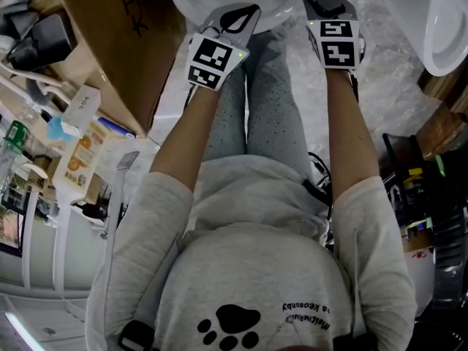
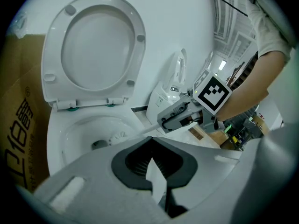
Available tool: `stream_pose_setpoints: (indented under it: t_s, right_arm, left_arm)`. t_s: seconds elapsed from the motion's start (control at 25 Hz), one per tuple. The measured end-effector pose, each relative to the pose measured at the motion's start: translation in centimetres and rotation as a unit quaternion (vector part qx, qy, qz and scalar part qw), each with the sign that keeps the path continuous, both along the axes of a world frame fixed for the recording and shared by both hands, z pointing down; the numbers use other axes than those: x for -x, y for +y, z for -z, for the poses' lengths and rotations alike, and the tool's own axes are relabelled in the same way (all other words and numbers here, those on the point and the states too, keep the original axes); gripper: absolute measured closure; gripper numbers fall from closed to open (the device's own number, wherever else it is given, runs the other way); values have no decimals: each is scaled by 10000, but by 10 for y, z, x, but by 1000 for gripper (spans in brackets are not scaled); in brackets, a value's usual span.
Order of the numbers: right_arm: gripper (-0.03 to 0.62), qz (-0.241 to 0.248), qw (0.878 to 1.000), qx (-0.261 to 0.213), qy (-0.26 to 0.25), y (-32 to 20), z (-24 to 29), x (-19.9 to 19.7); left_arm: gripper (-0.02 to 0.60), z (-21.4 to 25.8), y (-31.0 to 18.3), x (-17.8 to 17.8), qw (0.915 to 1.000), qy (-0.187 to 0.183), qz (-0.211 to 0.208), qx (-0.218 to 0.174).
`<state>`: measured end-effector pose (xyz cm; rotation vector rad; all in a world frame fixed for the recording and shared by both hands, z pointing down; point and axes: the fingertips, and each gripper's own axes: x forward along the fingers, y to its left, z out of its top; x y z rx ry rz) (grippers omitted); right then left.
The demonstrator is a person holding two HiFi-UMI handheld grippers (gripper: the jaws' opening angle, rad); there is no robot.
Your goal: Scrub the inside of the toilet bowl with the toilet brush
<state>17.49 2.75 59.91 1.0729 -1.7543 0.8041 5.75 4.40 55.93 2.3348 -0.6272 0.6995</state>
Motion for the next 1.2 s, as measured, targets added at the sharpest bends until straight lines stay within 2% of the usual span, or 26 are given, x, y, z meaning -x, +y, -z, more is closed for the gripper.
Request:
stream_pose_setpoints:
  t_s: [0.4, 0.68, 1.2]
  right_arm:
    - [439, -54, 9998, 188, 33, 38, -5, 16]
    - [441, 102, 9993, 321, 135, 55, -9, 32]
    - [441, 442, 9970, 573, 270, 75, -11, 65]
  left_arm:
    - [583, 1, 11, 13, 10000, 40, -40, 0]
    - [583, 3, 20, 27, 9999, 41, -95, -35]
    - [582, 1, 25, 47, 10000, 65, 51, -11]
